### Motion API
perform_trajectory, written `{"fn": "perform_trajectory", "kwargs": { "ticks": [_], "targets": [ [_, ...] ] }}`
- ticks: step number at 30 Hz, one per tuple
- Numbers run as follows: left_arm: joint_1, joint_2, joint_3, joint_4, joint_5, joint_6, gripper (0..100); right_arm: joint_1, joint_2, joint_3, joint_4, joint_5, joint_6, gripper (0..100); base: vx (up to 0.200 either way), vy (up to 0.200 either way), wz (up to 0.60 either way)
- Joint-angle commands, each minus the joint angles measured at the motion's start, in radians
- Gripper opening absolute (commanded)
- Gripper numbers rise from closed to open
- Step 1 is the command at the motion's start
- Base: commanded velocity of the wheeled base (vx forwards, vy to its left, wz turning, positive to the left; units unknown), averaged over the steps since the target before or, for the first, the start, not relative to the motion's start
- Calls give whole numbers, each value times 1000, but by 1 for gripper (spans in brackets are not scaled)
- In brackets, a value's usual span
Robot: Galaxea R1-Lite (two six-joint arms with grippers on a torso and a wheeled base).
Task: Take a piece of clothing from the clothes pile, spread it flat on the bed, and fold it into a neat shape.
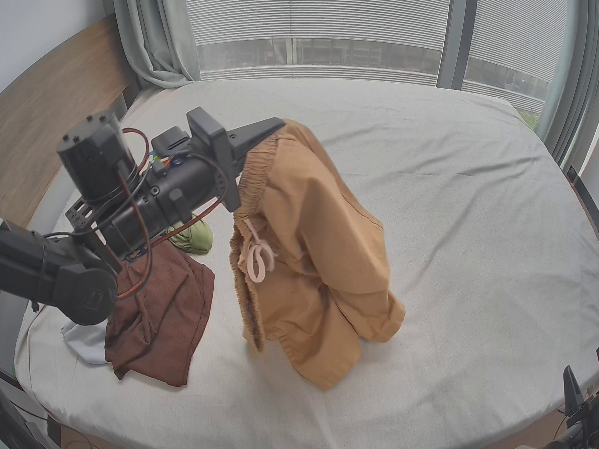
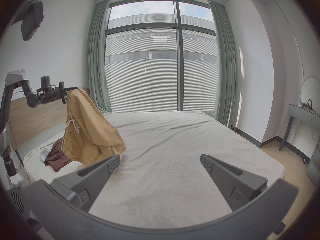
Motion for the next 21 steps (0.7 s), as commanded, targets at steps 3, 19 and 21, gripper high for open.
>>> {"fn": "perform_trajectory", "kwargs": {
  "ticks": [3,19,21],
  "targets": [
    [107,-5,164,-133,-79,27,0,-1,-4,18,0,0,0,100,0,0,0],
    [165,101,366,-320,-183,320,0,-1,-2,18,0,0,0,100,0,0,0],
    [173,139,414,-381,-206,371,0,-1,-4,18,0,0,0,100,0,0,0]
  ]
}}
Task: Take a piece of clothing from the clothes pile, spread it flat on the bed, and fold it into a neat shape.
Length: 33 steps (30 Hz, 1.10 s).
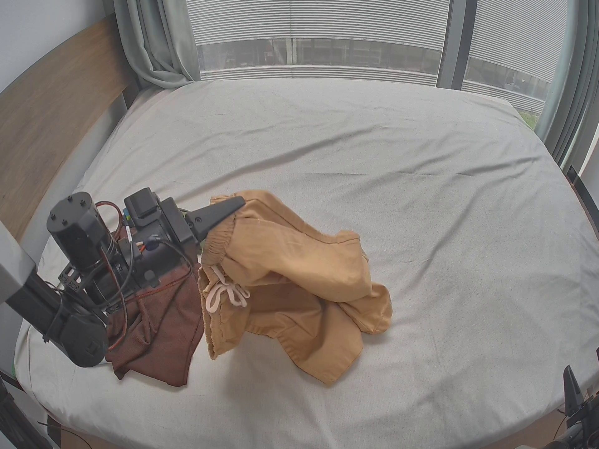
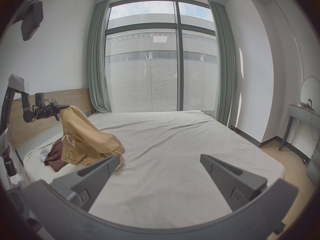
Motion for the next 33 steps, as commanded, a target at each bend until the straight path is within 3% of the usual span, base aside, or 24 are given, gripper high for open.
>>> {"fn": "perform_trajectory", "kwargs": {
  "ticks": [1,8,16,33],
  "targets": [
    [16,86,80,-67,-27,56,0,0,-2,18,0,0,0,100,0,0,0],
    [67,109,152,-90,-95,218,0,0,-2,18,0,0,0,100,0,0,0],
    [131,88,150,-92,-121,263,0,0,-2,18,0,0,-2,100,0,0,0],
    [137,94,170,-92,-113,333,0,0,-2,18,0,2,0,100,0,0,0]
  ]
}}
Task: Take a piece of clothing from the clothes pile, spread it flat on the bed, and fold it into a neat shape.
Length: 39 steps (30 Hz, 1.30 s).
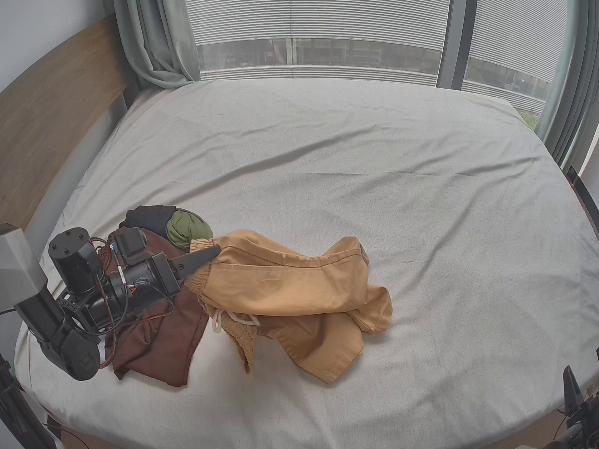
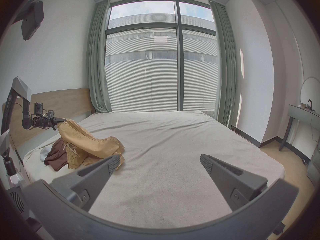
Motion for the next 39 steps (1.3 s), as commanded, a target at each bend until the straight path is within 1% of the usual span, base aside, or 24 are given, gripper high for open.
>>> {"fn": "perform_trajectory", "kwargs": {
  "ticks": [1,5,7,9,10,12,13,15,16,17,18,19,20,21,22,23,27,29,30,31,32,36,39],
  "targets": [
    [1,6,2,0,1,1,0,0,-4,18,-1,-1,6,100,0,0,0],
    [4,3,-4,0,1,0,0,0,-4,18,-7,8,1,100,0,0,0],
    [6,-3,-1,-1,1,1,0,-1,-9,8,-24,40,-17,100,0,0,0],
    [8,-5,0,-1,1,0,0,-8,2,-96,-99,52,4,100,0,0,0],
    [9,-5,-1,0,1,0,0,-6,44,-168,-127,49,17,100,0,0,0],
    [9,0,-11,0,3,0,0,11,176,-277,-134,52,18,100,0,0,0],
    [8,1,-11,0,3,0,0,17,200,-286,-134,54,20,100,0,0,0],
    [8,3,-7,0,3,0,0,63,261,-286,-133,61,29,100,0,0,0],
    [8,3,-9,0,3,0,0,106,301,-280,-133,71,37,100,0,0,0],
    [8,3,-11,0,3,0,0,172,349,-263,-134,86,49,100,0,0,0],
    [9,1,-11,-1,3,1,0,219,373,-254,-141,97,61,100,0,0,0],
    [11,0,-12,-1,3,1,0,284,393,-255,-141,114,90,100,0,0,0],
    [12,-3,-12,-1,3,1,0,319,406,-258,-142,129,123,100,0,0,0],
    [18,-6,-11,-1,3,0,0,345,423,-274,-142,152,179,100,0,0,0],
    [18,-8,-12,-1,1,1,0,348,446,-295,-141,169,221,100,0,0,0],
    [20,-9,-14,-1,1,1,0,350,472,-315,-141,180,242,100,0,0,0],
    [18,-9,-18,-1,1,1,0,348,579,-390,-147,192,241,100,0,0,0],
    [18,-9,-18,-1,1,1,0,344,640,-424,-161,192,225,100,0,0,0],
    [18,-9,-18,-1,1,1,0,344,640,-424,-161,192,225,100,0,0,0],
    [20,-8,-20,-1,1,1,0,344,711,-447,-188,192,205,100,0,0,0],
    [18,-8,-20,-1,1,1,0,342,717,-449,-191,192,204,100,0,0,0],
    [18,-6,-26,-1,1,1,0,344,920,-490,-320,192,198,100,0,0,0],
    [20,-6,-26,-1,3,1,0,345,1065,-499,-455,193,198,100,0,0,0]
  ]
}}
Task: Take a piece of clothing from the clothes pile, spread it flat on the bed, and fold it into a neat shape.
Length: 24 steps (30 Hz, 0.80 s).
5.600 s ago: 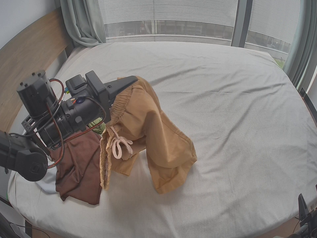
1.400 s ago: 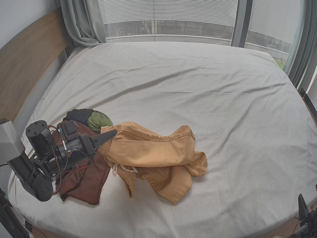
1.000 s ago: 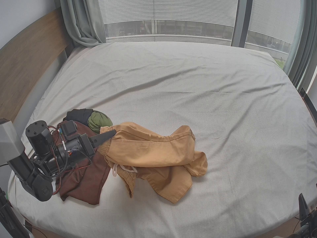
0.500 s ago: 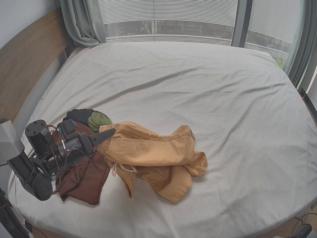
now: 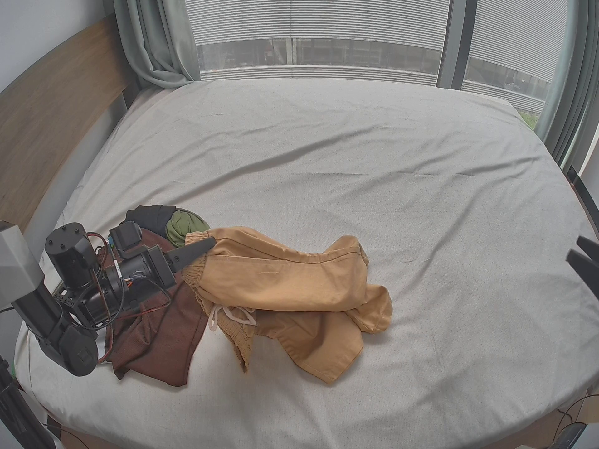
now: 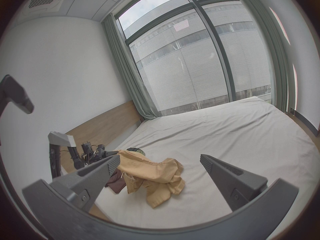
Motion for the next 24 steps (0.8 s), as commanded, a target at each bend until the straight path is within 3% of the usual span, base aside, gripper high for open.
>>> {"fn": "perform_trajectory", "kwargs": {
  "ticks": [1,6,24],
  "targets": [
    [2,1,-5,-1,0,0,0,4,355,-54,-207,5,-7,100,0,0,0],
    [2,-2,-5,-1,1,0,0,7,479,-54,-336,9,0,100,0,0,0],
    [14,7,-13,-1,1,0,0,-9,826,7,-577,75,71,100,0,0,0]
  ]
}}
